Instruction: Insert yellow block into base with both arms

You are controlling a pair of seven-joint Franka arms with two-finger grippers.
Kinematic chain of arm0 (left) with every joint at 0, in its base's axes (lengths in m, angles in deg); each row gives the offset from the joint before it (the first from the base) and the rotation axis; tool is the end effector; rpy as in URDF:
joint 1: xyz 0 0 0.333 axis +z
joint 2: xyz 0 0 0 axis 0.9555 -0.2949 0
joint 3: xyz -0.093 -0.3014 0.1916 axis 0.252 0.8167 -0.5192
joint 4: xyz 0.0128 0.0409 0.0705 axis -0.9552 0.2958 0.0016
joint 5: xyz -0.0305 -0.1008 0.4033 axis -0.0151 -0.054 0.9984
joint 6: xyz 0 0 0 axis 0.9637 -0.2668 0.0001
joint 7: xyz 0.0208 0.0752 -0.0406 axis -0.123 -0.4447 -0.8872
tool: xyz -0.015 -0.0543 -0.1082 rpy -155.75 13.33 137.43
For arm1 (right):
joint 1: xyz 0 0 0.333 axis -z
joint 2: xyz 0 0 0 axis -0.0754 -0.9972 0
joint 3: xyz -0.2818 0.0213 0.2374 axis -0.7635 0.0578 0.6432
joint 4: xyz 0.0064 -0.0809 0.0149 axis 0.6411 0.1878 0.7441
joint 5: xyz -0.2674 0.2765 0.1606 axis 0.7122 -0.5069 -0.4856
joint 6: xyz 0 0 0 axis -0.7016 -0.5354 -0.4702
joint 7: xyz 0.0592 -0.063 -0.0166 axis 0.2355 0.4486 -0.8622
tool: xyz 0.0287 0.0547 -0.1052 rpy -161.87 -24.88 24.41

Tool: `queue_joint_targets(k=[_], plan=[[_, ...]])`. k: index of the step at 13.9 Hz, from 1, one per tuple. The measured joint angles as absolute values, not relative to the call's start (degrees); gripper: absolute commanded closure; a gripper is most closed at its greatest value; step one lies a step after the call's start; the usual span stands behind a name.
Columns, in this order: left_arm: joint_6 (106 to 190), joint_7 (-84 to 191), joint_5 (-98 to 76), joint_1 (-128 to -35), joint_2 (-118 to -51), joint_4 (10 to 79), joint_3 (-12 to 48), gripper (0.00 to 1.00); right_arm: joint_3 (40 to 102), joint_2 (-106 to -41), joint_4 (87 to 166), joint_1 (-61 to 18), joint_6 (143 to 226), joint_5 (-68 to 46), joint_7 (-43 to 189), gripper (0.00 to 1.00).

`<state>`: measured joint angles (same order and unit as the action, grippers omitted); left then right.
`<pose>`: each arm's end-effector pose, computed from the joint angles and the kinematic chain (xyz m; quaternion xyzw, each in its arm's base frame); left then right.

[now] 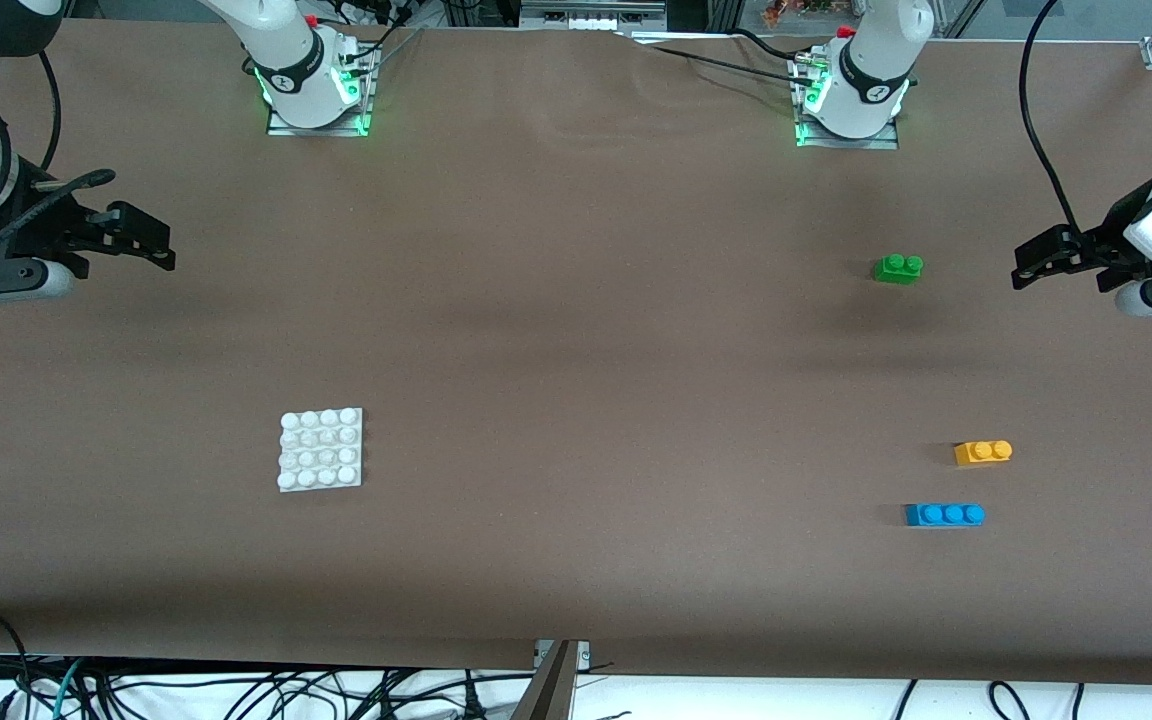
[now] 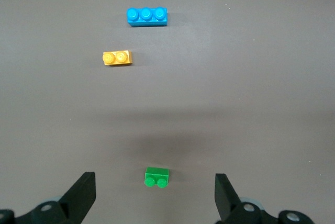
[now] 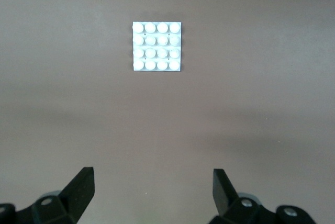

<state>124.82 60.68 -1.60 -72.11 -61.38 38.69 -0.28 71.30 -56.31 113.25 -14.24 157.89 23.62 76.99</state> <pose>0.5969 0.0097 0.6049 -0.9997 -0.0022 0.0238 0.0009 0.6124 0.0599 0.6336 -0.9983 -0.0510 0.0261 0.0133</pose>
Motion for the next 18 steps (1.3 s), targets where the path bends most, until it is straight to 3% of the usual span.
queue_joint_targets(k=[14, 18], plan=[[124.82, 60.68, -1.60, -72.11, -61.38, 38.69, -0.28, 0.00, 71.30, -56.39, 113.57, -14.24, 158.23, 23.68, 76.99, 0.00], [124.82, 60.68, -1.60, -72.11, -61.39, 38.69, -0.28, 0.00, 71.29, -58.86, 114.26, -14.18, 161.57, 23.76, 76.99, 0.00]])
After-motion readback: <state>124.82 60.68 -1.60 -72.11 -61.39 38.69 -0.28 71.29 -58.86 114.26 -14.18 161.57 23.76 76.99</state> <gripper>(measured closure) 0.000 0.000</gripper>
